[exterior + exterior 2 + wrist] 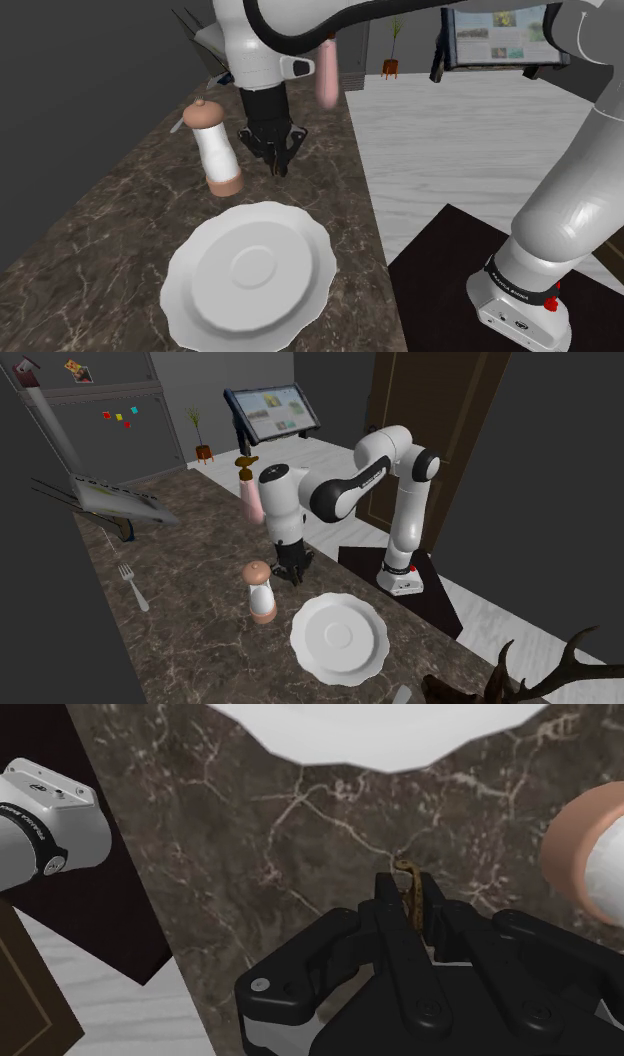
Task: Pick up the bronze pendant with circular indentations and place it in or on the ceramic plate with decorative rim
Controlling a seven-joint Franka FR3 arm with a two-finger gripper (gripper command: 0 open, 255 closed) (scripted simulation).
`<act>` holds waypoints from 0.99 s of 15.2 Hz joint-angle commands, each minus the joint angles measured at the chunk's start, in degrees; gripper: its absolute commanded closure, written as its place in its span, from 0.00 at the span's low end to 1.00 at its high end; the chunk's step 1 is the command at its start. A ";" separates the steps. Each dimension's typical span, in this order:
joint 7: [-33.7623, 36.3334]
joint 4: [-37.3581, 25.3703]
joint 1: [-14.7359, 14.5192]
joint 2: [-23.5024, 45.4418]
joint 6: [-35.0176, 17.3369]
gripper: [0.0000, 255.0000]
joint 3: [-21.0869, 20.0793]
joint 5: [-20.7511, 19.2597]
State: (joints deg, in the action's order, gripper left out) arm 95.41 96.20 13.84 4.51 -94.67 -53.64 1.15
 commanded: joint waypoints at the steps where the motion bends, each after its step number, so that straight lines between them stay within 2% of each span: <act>1: 0.22 -1.75 -0.12 0.13 1.67 1.00 -0.07 -0.11; 9: 1.60 -9.30 -1.10 1.95 8.06 1.00 -0.42 -1.50; 15: 10.34 -9.46 -6.63 3.42 6.95 1.00 -3.69 -2.38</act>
State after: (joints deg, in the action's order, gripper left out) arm 104.17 86.80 8.20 7.66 -87.54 -56.81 -1.07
